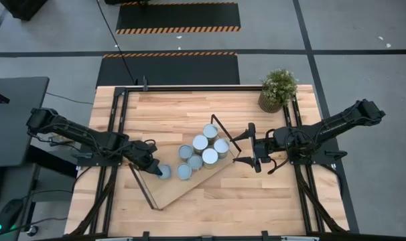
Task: Pick and place cans onto a shelf
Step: Put the small can on the shelf
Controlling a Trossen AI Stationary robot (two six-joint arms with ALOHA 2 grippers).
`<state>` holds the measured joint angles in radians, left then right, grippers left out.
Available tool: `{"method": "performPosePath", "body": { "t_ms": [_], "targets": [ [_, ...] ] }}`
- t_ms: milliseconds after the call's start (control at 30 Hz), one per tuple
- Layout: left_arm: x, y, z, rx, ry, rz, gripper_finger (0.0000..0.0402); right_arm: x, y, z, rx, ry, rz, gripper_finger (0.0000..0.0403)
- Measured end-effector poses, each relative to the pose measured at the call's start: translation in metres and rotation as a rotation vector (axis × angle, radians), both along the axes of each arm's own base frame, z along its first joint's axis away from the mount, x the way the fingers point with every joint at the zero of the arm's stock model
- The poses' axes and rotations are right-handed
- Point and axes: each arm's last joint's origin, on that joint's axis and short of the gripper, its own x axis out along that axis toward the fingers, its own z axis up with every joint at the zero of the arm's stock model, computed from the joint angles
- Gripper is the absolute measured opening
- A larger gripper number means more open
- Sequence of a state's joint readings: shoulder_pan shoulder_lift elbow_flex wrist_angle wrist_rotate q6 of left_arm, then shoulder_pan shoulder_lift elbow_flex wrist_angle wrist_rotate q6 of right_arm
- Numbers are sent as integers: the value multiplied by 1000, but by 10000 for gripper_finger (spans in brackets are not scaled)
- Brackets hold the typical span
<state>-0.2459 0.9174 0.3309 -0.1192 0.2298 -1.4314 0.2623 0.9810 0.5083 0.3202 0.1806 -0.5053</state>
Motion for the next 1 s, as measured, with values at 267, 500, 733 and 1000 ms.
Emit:
{"method": "performPosePath", "body": {
  "t_ms": [267, 500, 733, 1000],
  "targets": [
    [-2, 1, -3, 23, 42, 23, 260, 0, 0, 0, 0, -1, 1, 356],
    [-2, 3, -3, 23, 40, 21, 315, 0, 1, 0, 5, -1, 26, 356],
    [-2, 5, -3, -44, 61, -24, 317, 0, 1, 0, 6, -1, 26, 356],
    [-1, 8, 0, -70, 64, -29, 294, 0, 1, 0, 6, -3, 26, 356]
  ]
}}
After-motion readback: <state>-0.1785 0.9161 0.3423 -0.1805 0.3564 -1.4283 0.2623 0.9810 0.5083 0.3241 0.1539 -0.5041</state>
